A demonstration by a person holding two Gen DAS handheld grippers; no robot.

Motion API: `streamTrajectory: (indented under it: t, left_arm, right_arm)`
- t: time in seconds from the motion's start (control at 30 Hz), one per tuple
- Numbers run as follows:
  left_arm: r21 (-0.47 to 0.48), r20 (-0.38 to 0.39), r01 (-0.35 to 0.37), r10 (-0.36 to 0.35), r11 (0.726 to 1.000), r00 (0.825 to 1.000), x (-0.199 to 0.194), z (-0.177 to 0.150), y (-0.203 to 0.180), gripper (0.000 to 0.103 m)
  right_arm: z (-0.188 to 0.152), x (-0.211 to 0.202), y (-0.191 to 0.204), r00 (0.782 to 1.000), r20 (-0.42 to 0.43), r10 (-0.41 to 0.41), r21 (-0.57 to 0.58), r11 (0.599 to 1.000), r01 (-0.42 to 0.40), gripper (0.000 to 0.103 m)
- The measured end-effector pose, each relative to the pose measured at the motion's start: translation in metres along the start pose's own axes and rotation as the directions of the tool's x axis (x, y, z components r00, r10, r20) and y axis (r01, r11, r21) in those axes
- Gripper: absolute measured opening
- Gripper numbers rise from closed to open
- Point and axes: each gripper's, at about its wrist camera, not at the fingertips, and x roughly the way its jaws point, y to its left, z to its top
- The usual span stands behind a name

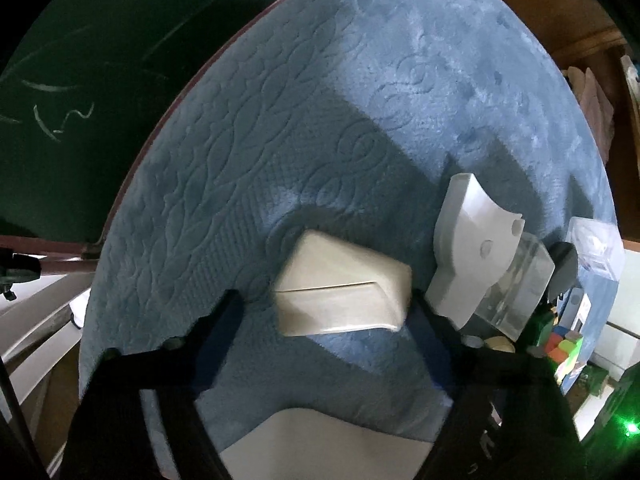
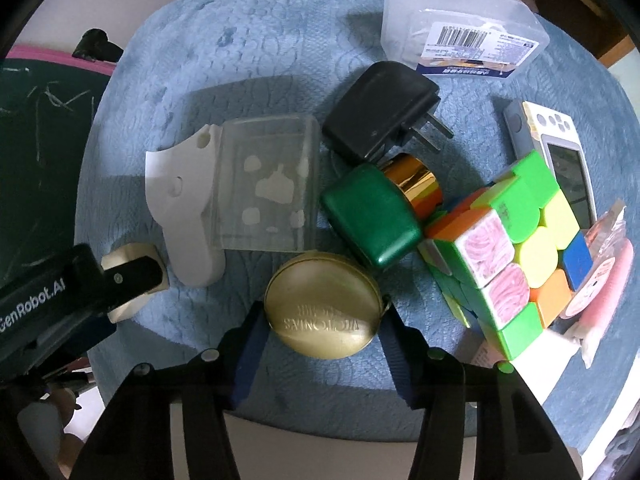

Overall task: Organize rigid objects
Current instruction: 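Grasp the beige soap bar with the left tool while the right tool grasps the gold tin, then carry the soap bar and gold tin into the white tray and release both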

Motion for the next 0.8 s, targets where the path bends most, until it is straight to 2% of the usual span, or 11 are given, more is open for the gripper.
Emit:
streamTrajectory:
  t: [0.03, 0.17, 0.37, 0.63, 0.8]
  left_arm:
    - [0.0, 0.001, -0.002, 0.002, 1.0, 1.0, 0.005, -0.003, -0.004, 0.066]
    - [-0.014, 0.032, 0.006, -0.005, 1.0, 0.999, 0.001, -0.006, 0.001, 0.066]
    - [0.025, 0.069, -0.003, 0.001, 1.0, 0.998, -0.012, -0.011, 0.007, 0.066]
    - [0.121, 0.18, 0.017, -0.039, 0.992, 0.983, -0.082, -0.032, 0.022, 0.066]
    - [0.244, 0.265, 0.029, -0.095, 0.969, 0.96, -0.136, -0.074, 0.019, 0.066]
  right_arm:
    - [-0.002, -0.002, 0.0, 1.0, 0.002, -0.001, -0.003, 1.0, 0.001, 0.055]
    - [-0.006, -0.002, 0.001, 1.0, 0.005, 0.0, -0.016, 1.0, 0.0, 0.055]
    - [-0.023, -0.014, -0.005, 1.0, 0.01, 0.023, -0.018, 1.0, -0.023, 0.055]
    - [-0.048, -0.055, -0.006, 0.994, 0.067, 0.092, -0.022, 0.996, -0.09, 0.055]
    - [-0.077, -0.113, -0.005, 0.975, 0.168, 0.149, -0.038, 0.989, -0.145, 0.055]
